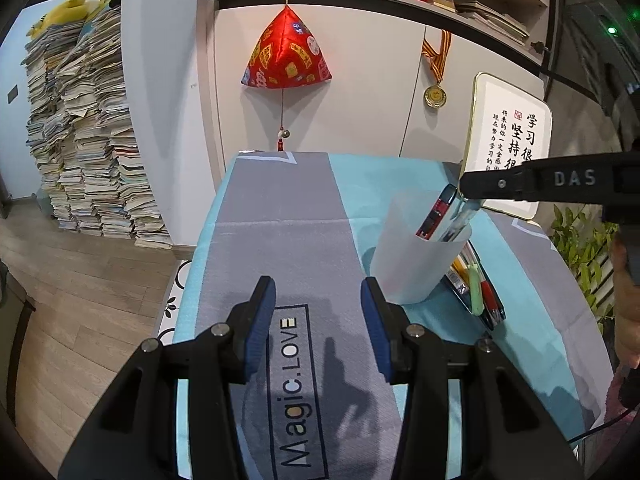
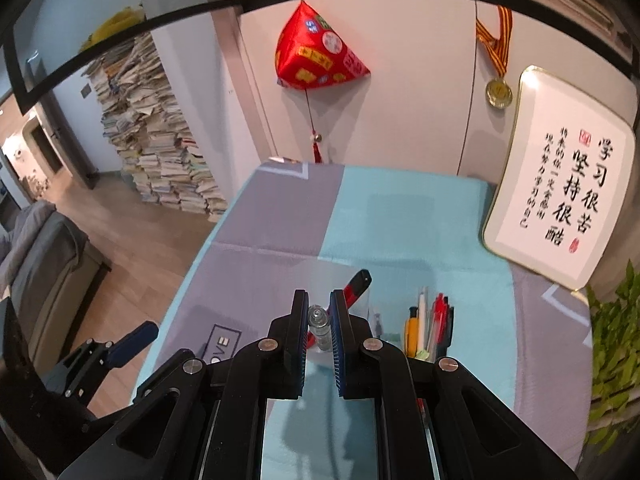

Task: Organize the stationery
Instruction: 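Lower the clear pen into the frosted cup and open the right tool, then grasp the dark blue pen with the left tool and lift it, then grasp a black pen with the right tool while the left tool holds the blue pen, then carry the black pen into the frosted cup with the right tool while the left holds the blue pen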

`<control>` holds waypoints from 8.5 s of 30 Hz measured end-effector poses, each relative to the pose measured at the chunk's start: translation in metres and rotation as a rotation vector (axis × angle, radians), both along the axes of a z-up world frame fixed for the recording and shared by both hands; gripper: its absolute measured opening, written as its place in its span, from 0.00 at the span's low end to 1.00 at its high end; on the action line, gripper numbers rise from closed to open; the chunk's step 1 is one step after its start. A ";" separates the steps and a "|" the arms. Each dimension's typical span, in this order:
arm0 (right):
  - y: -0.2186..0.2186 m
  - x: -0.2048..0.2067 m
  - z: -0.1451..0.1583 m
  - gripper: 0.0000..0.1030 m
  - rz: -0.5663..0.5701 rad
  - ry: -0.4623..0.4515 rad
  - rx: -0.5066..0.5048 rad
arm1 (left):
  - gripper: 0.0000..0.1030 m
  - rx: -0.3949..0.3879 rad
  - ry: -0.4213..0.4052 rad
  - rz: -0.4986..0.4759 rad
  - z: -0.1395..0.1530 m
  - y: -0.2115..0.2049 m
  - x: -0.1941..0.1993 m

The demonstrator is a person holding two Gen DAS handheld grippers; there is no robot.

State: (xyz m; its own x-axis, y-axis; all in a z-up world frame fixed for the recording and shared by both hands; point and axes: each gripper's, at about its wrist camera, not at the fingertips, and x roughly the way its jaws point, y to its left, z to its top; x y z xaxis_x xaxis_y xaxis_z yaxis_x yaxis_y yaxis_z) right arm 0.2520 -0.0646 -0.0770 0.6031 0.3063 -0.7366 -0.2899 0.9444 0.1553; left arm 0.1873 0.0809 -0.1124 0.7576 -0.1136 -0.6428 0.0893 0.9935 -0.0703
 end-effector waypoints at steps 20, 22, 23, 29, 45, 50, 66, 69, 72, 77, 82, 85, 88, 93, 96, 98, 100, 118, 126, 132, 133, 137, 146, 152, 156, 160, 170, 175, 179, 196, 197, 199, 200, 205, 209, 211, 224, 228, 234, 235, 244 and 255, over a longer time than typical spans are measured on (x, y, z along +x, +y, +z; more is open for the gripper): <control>-0.018 -0.005 -0.006 0.12 -0.033 0.021 0.046 | 0.45 0.031 0.009 -0.013 -0.002 -0.016 -0.006; -0.023 -0.010 -0.002 0.12 -0.038 0.001 0.045 | 0.45 0.034 0.010 -0.016 -0.002 -0.018 -0.006; -0.026 -0.014 0.000 0.11 -0.042 -0.012 0.042 | 0.45 0.035 0.012 -0.020 -0.002 -0.020 -0.007; -0.057 -0.032 -0.005 0.12 -0.103 -0.034 0.010 | 0.45 0.046 0.034 -0.073 -0.007 -0.040 -0.008; -0.103 0.006 -0.100 0.12 -0.198 0.195 -0.029 | 0.45 0.027 0.191 -0.231 -0.046 -0.115 0.015; -0.102 0.012 -0.111 0.12 -0.184 0.206 -0.039 | 0.45 0.034 0.231 -0.261 -0.057 -0.135 0.026; -0.112 0.015 -0.111 0.12 -0.180 0.177 -0.044 | 0.45 0.033 0.293 -0.223 -0.071 -0.143 0.048; -0.109 0.015 -0.112 0.12 -0.157 0.196 -0.025 | 0.45 0.048 0.288 -0.225 -0.071 -0.141 0.046; -0.105 0.019 -0.114 0.12 -0.179 0.179 -0.079 | 0.44 0.075 0.282 -0.206 -0.071 -0.141 0.044; -0.109 0.026 -0.120 0.12 -0.217 0.201 -0.116 | 0.45 0.072 0.290 -0.200 -0.073 -0.147 0.048; -0.111 0.025 -0.117 0.12 -0.201 0.208 -0.039 | 0.42 0.097 0.313 -0.192 -0.078 -0.155 0.054; -0.110 0.025 -0.117 0.12 -0.199 0.204 -0.036 | 0.24 0.115 0.290 -0.197 -0.078 -0.155 0.052; -0.107 0.027 -0.122 0.12 -0.191 0.219 -0.065 | 0.10 0.093 0.296 -0.204 -0.077 -0.147 0.049; -0.096 0.033 -0.122 0.09 -0.170 0.175 -0.142 | 0.07 0.100 0.302 -0.239 -0.076 -0.134 0.032; -0.099 0.032 -0.122 0.01 -0.170 0.177 -0.134 | 0.06 0.120 0.298 -0.253 -0.076 -0.124 0.020; -0.107 0.030 -0.122 0.01 -0.184 0.182 -0.122 | 0.06 0.131 0.297 -0.252 -0.076 -0.118 0.013; -0.116 0.024 -0.122 0.01 -0.210 0.180 -0.139 | 0.06 0.123 0.306 -0.236 -0.076 -0.109 0.008; -0.124 -0.031 -0.117 0.01 -0.109 0.198 -0.034 | 0.08 0.160 0.297 -0.285 -0.069 -0.105 -0.035; -0.119 0.021 -0.119 0.02 -0.133 0.228 0.011 | 0.11 0.163 0.289 -0.290 -0.070 -0.116 -0.016; -0.103 0.040 -0.127 0.02 -0.124 0.255 -0.034 | 0.24 0.167 0.284 -0.278 -0.071 -0.125 0.012; -0.101 0.043 -0.127 0.02 -0.127 0.252 -0.035 | 0.24 0.169 0.280 -0.276 -0.071 -0.126 0.016; -0.102 0.048 -0.126 0.02 -0.133 0.266 -0.018 | 0.24 0.169 0.283 -0.284 -0.072 -0.130 0.023; -0.106 0.048 -0.123 0.05 -0.114 0.281 0.033 | 0.19 0.140 0.307 -0.287 -0.075 -0.130 0.025; -0.109 0.045 -0.121 0.12 -0.111 0.286 0.045 | 0.19 0.139 0.310 -0.281 -0.074 -0.129 0.025; -0.104 0.046 -0.123 0.12 -0.100 0.294 0.019 | 0.19 0.137 0.307 -0.276 -0.075 -0.130 0.027; -0.098 0.052 -0.124 0.12 -0.104 0.287 -0.016 | 0.19 0.142 0.300 -0.262 -0.075 -0.131 0.033; -0.090 0.044 -0.118 0.10 -0.079 0.273 -0.142 | 0.09 0.134 0.303 -0.264 -0.076 -0.124 0.031; -0.107 -0.011 -0.112 0.10 0.014 0.294 -0.143 | 0.09 0.099 0.344 -0.270 -0.074 -0.103 0.006; -0.114 -0.055 -0.116 0.10 0.102 0.353 -0.153 | 0.09 0.110 0.354 -0.287 -0.072 -0.099 -0.013; -0.100 -0.029 -0.109 0.43 0.058 0.273 -0.209 | 0.25 0.171 0.320 -0.326 -0.077 -0.120 -0.005; -0.095 -0.027 -0.111 0.43 0.058 0.275 -0.216 | 0.25 0.170 0.319 -0.329 -0.077 -0.121 -0.004; -0.091 -0.026 -0.111 0.39 0.059 0.257 -0.232 | 0.11 0.166 0.314 -0.341 -0.077 -0.122 -0.004; -0.088 -0.025 -0.110 0.26 0.062 0.247 -0.234 | 0.09 0.173 0.312 -0.340 -0.077 -0.123 -0.005; -0.094 -0.029 -0.093 0.15 0.036 0.225 -0.192 | 0.10 0.175 0.269 -0.326 -0.063 -0.122 -0.010; -0.105 -0.049 -0.059 0.15 0.026 0.157 -0.127 | 0.10 0.173 0.209 -0.311 -0.041 -0.118 -0.018; -0.110 -0.058 -0.045 0.15 0.019 0.125 -0.097 | 0.10 0.165 0.185 -0.305 -0.032 -0.116 -0.022; -0.108 -0.097 0.007 0.15 -0.021 -0.043 0.039 | 0.10 0.129 0.050 -0.260 0.014 -0.102 -0.048; -0.106 -0.099 0.018 0.15 -0.023 -0.075 0.081 | 0.10 0.123 0.036 -0.241 0.019 -0.098 -0.051; -0.088 -0.086 0.051 0.15 -0.008 -0.141 0.127 | 0.10 0.106 0.022 -0.219 0.022 -0.089 -0.057; -0.085 -0.083 0.056 0.15 -0.008 -0.152 0.134 | 0.10 0.103 0.019 -0.215 0.023 -0.087 -0.057; -0.055 -0.046 0.087 0.15 -0.061 -0.240 0.152 | 0.10 0.065 -0.012 -0.177 0.033 -0.061 -0.062; -0.031 -0.008 0.055 0.15 -0.101 -0.214 0.134 | 0.10 0.039 -0.044 -0.118 0.045 -0.033 -0.063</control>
